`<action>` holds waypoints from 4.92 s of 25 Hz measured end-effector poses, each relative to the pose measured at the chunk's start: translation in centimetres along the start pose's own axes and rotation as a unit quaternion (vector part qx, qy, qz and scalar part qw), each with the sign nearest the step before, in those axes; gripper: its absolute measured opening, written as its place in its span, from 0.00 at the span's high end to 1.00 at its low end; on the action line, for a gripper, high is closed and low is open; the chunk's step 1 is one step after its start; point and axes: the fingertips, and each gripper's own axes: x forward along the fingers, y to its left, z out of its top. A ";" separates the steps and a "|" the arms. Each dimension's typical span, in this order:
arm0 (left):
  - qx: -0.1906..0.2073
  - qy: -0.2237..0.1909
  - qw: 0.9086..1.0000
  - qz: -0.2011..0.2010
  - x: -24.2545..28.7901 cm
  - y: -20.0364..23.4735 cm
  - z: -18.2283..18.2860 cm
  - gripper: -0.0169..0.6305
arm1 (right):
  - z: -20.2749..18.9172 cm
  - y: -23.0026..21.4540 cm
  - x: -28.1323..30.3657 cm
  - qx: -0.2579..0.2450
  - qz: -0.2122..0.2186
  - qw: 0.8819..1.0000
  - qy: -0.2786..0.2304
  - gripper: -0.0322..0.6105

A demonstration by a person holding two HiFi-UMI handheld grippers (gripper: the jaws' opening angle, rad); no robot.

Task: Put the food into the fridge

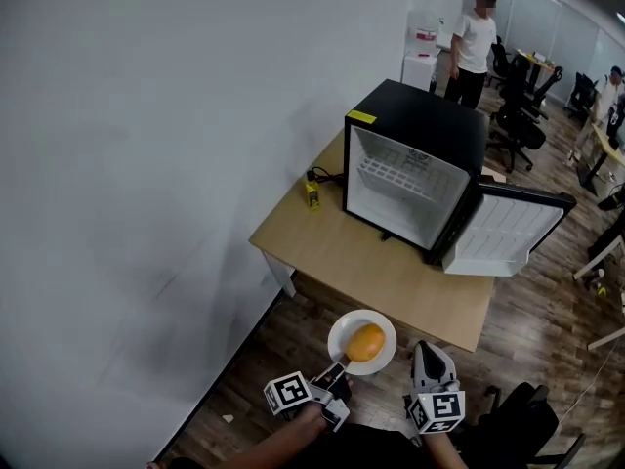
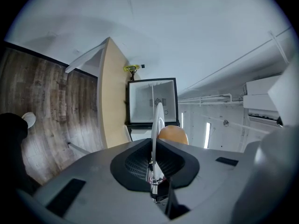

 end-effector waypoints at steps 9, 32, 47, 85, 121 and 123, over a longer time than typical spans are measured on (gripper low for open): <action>0.018 0.032 0.999 -0.006 4.4 -1.1 6.9 0.93 | 1.4 0.3 7.1 0.006 -0.024 1.000 0.014 0.86; 0.014 0.028 0.999 0.019 18.8 0.6 17.4 0.93 | 3.7 -5.9 22.4 0.020 -0.023 1.000 0.003 0.86; 0.017 0.046 0.999 0.023 30.5 2.6 22.6 0.93 | 5.2 -11.5 32.8 0.026 -0.010 1.000 -0.006 0.86; 0.028 0.004 0.999 0.043 46.3 13.8 29.7 0.93 | 2.4 -15.3 41.5 0.039 0.038 0.997 0.060 0.86; 0.050 0.018 0.987 0.150 53.1 17.2 31.3 0.93 | 0.4 -18.8 41.5 0.036 0.034 0.996 0.080 0.86; 0.046 0.019 0.987 0.155 53.5 17.2 31.4 0.93 | 0.3 -18.7 41.6 0.035 0.037 0.995 0.080 0.86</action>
